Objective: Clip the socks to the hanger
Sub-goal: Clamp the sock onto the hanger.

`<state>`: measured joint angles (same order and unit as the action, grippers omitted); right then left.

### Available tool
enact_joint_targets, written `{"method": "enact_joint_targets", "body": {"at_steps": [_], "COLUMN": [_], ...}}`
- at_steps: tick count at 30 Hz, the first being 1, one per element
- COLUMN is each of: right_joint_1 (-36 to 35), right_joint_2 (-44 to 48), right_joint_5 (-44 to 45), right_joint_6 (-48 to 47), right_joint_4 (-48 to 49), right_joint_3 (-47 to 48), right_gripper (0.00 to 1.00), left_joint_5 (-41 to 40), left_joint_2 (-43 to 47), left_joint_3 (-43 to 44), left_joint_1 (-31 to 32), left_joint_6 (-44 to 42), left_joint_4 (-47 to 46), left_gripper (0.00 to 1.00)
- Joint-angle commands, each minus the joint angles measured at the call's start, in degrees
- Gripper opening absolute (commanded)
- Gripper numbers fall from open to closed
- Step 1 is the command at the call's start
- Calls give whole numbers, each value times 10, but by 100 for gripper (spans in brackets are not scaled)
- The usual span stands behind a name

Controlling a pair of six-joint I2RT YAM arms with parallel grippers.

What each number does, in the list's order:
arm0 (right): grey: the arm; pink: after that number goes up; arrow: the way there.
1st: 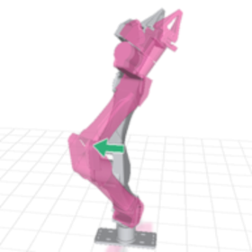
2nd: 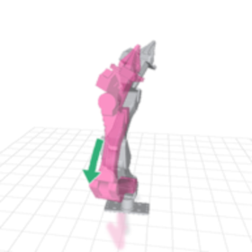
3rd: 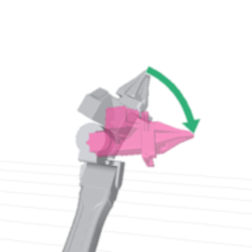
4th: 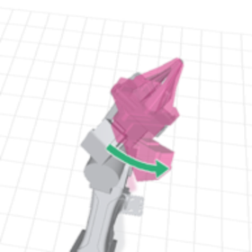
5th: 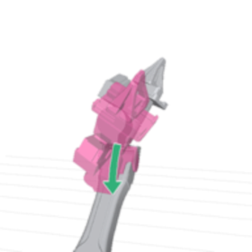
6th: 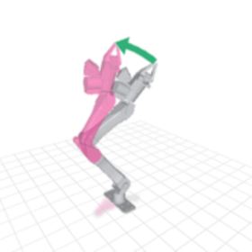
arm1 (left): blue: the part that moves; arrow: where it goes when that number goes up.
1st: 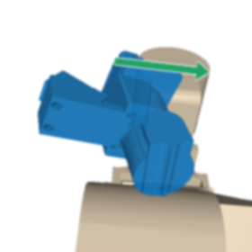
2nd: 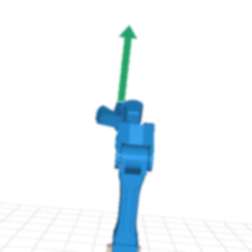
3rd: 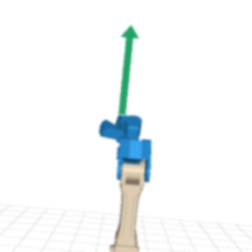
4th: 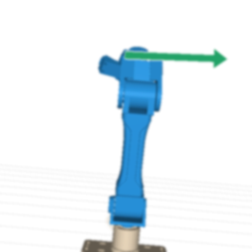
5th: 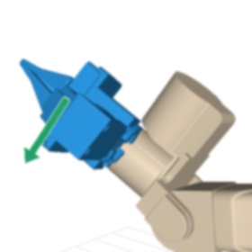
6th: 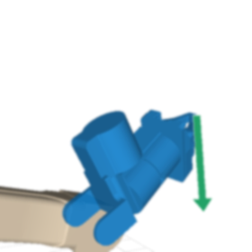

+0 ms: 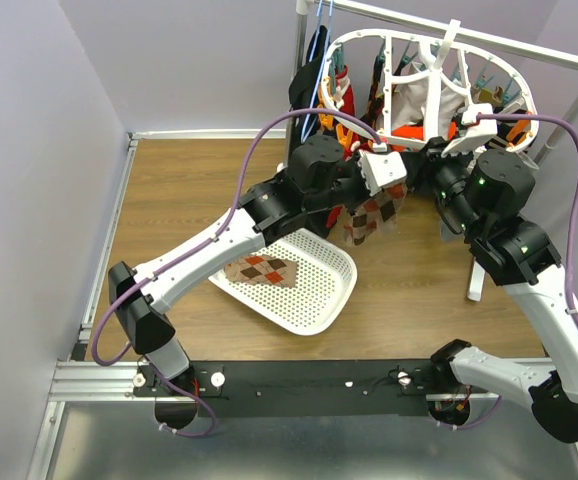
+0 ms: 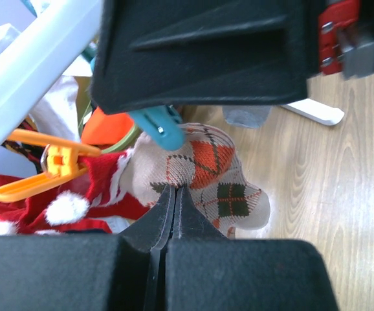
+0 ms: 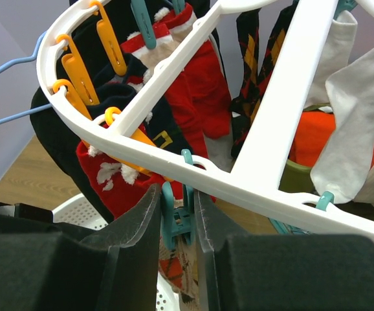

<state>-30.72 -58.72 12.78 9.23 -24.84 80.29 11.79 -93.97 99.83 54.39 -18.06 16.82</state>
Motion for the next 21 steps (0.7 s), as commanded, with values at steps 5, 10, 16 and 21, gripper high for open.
{"method": "enact_joint_targets", "body": {"at_steps": [5,10,16,21], "right_joint_1": [0,0,1,0], "right_joint_2": [-7,-7,-8,-8], "right_joint_5": [3,19,23,21], "right_joint_6": [14,13,14,14], "right_joint_4": [3,-3,-10,-10], "right_joint_3": [-8,-9,-8,-8], "right_gripper": [10,10,10,38], "left_joint_5": [-26,-48,-57,-57], "left_joint_2": [5,14,14,14], "left_joint_3": [11,-2,-3,-3], "left_joint_1": [17,19,19,19], "left_joint_6": [16,22,22,22], "left_joint_4": [-38,-59,-62,-63], "left_gripper": [0,0,0,0]}}
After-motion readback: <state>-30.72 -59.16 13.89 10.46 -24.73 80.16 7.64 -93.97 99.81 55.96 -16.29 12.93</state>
